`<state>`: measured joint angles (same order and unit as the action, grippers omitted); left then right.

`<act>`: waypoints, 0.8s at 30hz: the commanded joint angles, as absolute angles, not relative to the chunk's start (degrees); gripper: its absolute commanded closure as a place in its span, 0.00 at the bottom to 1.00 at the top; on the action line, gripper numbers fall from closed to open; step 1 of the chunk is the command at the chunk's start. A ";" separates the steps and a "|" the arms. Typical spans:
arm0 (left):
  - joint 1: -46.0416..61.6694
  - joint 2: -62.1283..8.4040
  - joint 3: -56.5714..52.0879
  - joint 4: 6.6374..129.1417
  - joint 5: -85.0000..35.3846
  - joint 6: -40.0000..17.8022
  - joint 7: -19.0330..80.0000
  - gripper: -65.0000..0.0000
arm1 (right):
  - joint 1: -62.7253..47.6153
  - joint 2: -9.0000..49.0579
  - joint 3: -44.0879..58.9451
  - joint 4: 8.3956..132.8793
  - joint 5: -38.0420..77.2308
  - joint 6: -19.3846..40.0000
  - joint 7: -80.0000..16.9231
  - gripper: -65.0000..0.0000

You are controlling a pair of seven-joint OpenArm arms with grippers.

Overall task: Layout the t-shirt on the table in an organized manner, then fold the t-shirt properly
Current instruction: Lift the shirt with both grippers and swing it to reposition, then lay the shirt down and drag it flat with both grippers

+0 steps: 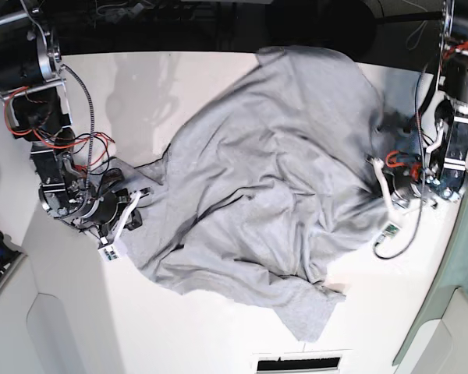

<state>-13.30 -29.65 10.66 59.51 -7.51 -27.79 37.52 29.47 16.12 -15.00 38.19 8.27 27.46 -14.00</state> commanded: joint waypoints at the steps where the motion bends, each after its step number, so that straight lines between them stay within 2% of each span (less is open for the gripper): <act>1: -15.20 -30.44 10.59 58.19 -6.59 -28.08 37.67 1.00 | 28.73 17.61 -15.03 38.33 7.01 26.85 -18.06 1.00; 6: -23.49 -29.82 12.19 53.54 -3.77 -28.32 32.12 1.00 | 22.06 21.65 -14.33 41.54 9.96 27.20 -19.55 1.00; 14: -27.57 -28.38 27.31 53.41 -4.05 -29.71 32.34 1.00 | 6.35 23.59 -3.79 55.05 18.70 28.34 -23.42 1.00; 19: -27.44 -28.47 32.29 54.33 -5.10 -22.37 33.45 1.00 | -1.76 23.62 1.54 65.84 22.20 29.67 -23.38 1.00; 24: -26.72 -32.25 32.21 61.73 -9.61 -21.43 35.00 1.00 | -3.14 22.61 9.56 76.77 26.46 28.71 -23.33 1.00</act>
